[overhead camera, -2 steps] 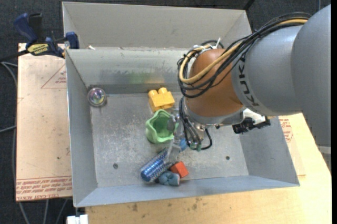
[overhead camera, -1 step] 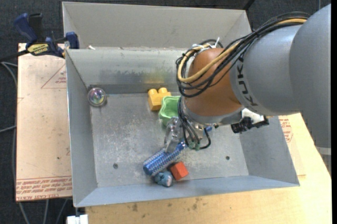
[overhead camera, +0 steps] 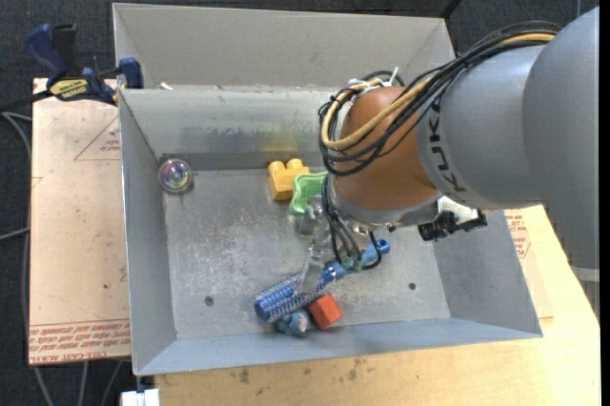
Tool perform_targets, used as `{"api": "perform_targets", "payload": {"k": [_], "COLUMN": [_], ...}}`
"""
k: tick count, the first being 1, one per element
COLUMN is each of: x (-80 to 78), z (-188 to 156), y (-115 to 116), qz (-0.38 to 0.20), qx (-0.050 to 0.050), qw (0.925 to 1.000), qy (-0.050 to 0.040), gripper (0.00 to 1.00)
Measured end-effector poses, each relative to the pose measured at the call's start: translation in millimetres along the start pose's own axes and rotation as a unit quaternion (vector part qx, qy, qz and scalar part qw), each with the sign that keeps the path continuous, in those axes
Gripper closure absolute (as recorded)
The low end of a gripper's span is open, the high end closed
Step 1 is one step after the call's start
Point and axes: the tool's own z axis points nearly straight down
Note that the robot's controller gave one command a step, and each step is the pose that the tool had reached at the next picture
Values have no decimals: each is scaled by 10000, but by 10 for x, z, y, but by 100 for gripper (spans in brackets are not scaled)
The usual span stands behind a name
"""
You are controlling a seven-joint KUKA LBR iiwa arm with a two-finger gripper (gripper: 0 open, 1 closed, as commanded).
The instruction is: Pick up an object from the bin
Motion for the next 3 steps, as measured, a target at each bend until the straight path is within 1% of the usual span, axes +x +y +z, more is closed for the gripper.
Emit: {"api": "perform_targets", "payload": {"k": [1,2,3], "x": [307,294,180], "z": [517,500,-1384], "y": [44,37,-91], "qz": [-1990,-1976,-1966], "qx": [-4,-1,-6], "qw": [9800,9803,9805], "qy": [-7,-15,-41], "gripper": [0,100,100]}}
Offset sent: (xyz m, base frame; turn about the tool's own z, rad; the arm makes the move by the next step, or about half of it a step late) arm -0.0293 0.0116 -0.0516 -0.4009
